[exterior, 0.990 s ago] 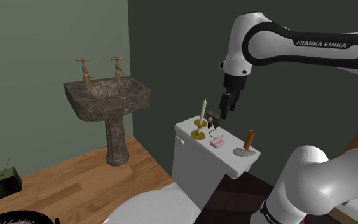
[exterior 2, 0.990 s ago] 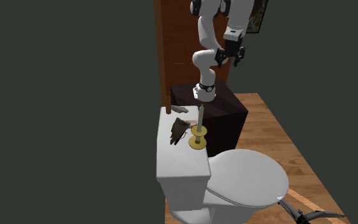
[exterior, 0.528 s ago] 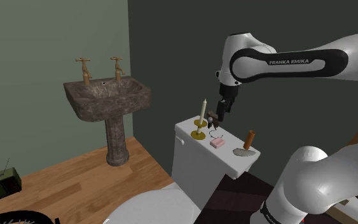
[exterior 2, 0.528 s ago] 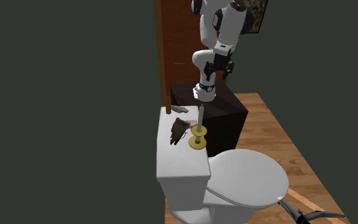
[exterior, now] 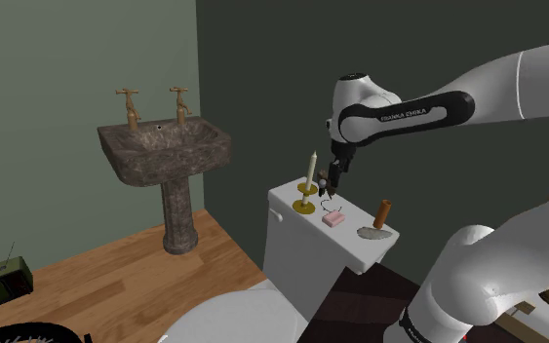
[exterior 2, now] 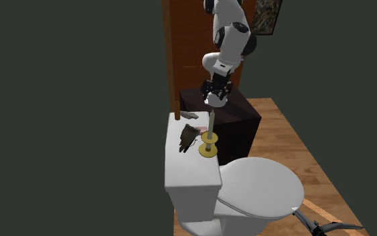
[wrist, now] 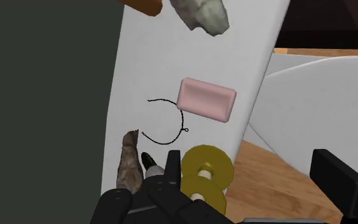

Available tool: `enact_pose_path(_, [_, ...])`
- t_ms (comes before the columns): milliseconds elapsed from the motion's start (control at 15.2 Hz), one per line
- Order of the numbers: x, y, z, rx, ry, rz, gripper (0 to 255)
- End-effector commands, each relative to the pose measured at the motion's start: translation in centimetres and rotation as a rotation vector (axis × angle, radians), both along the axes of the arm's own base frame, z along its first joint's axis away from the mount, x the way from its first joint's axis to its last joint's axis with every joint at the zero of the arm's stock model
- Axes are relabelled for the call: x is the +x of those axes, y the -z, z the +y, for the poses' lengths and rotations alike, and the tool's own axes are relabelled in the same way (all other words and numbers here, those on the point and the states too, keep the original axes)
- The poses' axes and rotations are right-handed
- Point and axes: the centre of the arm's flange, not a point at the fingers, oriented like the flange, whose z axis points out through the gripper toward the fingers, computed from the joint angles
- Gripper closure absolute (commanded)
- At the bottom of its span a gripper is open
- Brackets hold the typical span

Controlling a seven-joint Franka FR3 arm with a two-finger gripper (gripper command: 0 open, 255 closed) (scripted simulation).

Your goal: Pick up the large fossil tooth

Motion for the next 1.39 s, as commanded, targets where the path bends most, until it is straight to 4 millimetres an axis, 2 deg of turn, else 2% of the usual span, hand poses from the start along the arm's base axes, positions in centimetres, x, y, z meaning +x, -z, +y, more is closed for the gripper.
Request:
enact_pose_path(0, [0.9, 1.3, -1.6, -0.03, -0.005, -0.003, 0])
enact_pose_path(726, [5.9, 6.8, -11.5, -0.184, -0.024, -0.013, 0])
enact_pose_path(1188, [5.9, 10.5, -11.5, -0.184, -0.024, -0.013, 0])
enact_pose_path(1320, [5.9, 10.8, -11.5, -0.184, -0.024, -0.013, 0])
